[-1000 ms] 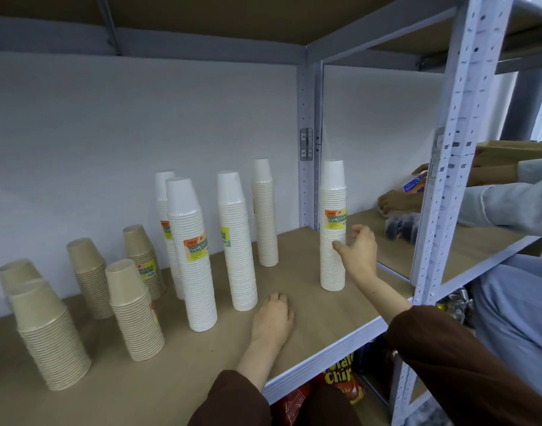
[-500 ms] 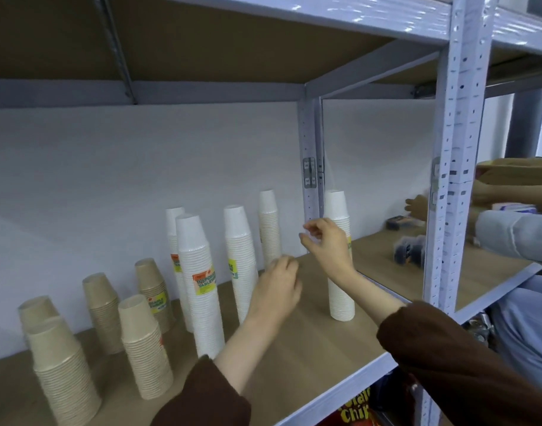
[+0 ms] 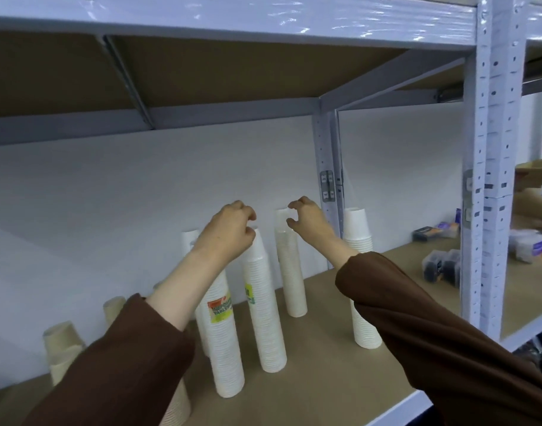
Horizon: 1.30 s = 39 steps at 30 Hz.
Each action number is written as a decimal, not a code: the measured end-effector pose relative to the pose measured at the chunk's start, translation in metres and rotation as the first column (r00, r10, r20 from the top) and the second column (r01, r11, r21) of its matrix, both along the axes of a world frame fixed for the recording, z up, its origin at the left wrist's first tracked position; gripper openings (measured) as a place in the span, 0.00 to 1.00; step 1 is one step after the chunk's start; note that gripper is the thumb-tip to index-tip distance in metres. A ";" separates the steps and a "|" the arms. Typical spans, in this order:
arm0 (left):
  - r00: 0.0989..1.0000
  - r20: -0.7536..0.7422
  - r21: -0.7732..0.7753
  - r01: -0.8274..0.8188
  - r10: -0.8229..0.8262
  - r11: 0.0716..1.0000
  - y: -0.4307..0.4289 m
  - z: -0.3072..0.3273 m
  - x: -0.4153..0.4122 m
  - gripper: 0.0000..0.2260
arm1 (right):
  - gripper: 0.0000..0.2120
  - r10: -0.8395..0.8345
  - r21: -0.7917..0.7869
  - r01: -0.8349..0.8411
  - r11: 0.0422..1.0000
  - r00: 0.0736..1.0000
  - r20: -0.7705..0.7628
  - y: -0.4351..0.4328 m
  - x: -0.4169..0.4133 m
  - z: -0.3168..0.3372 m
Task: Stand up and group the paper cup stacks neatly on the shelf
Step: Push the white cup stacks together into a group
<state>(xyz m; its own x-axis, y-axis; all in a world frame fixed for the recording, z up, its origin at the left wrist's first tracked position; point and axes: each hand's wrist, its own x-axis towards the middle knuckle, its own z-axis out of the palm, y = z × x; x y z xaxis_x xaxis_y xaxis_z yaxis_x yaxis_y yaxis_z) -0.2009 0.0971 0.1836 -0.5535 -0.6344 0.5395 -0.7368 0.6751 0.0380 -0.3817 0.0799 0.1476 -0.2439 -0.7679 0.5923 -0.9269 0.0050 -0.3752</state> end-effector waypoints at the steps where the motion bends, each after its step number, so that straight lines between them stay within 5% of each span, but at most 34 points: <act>1: 0.999 0.043 0.038 -0.004 0.002 0.999 -0.003 0.002 0.004 0.16 | 0.21 0.010 0.011 -0.010 1.000 1.000 -0.019 -0.003 -0.001 0.002; 10: 0.975 0.196 0.184 0.070 -0.107 0.980 -0.021 0.012 0.016 0.18 | 0.23 0.039 0.232 0.005 0.973 0.981 -0.188 -0.026 0.001 0.014; 24: 0.992 0.109 0.190 0.048 -0.070 0.981 -0.025 0.011 -0.005 0.15 | 0.13 0.100 0.215 -0.065 0.975 0.983 -0.154 -0.021 -0.019 0.033; 34: 0.999 0.039 0.124 0.004 -0.009 0.992 -0.025 0.002 -0.026 0.15 | 0.20 0.144 0.187 -0.120 0.975 0.982 -0.119 -0.022 -0.010 0.027; 39: 0.993 0.005 0.257 0.113 -0.118 0.960 -0.024 0.010 -0.017 0.17 | 0.19 0.120 0.178 -0.102 0.979 0.989 -0.091 -0.029 -0.008 0.028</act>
